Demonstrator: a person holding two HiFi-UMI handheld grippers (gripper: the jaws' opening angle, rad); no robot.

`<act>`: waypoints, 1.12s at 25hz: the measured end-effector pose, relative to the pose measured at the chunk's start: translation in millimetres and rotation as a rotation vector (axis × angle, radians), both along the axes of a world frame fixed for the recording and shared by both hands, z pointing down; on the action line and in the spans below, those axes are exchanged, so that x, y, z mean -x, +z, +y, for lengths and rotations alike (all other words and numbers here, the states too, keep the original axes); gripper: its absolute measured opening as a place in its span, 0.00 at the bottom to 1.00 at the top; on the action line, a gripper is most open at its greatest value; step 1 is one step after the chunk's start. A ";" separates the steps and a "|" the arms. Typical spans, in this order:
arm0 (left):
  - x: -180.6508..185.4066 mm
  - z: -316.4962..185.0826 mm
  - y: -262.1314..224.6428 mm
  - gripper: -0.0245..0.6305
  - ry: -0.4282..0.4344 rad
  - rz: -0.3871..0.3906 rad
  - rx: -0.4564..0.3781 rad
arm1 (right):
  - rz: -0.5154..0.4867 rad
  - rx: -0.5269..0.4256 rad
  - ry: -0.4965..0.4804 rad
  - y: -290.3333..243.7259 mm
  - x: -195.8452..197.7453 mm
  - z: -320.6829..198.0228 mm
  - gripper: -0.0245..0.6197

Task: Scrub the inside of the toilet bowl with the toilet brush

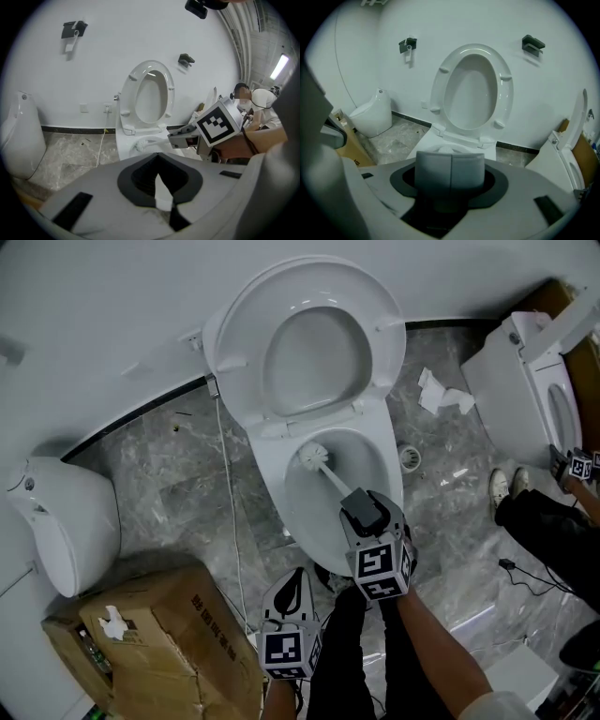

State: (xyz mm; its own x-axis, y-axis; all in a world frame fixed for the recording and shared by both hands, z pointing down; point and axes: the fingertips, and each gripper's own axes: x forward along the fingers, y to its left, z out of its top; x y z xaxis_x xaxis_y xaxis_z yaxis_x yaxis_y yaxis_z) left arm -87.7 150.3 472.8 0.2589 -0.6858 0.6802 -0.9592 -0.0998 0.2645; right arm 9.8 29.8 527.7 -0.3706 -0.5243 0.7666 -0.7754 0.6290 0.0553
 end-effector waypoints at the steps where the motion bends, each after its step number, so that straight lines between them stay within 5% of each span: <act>1: -0.8 -1.4 -0.4 0.08 0.006 -0.002 -0.002 | 0.009 -0.003 0.005 0.0 -3.5 -3.9 0.44; 11: -16.3 -7.5 3.0 0.08 0.028 0.005 -0.002 | 0.101 -0.015 0.097 3.9 -68.1 -24.3 0.45; 28: -41.4 -10.8 -2.0 0.08 0.076 -0.007 -0.029 | 0.169 0.061 0.117 3.0 -139.3 26.5 0.45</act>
State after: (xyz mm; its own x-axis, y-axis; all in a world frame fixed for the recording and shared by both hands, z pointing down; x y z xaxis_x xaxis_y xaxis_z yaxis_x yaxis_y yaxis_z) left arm -46.3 139.5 470.8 0.3059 -0.6838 0.6624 -0.9505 -0.1797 0.2535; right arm 149.1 56.3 530.7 -0.1735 -0.5072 0.8442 -0.8264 0.5413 0.1554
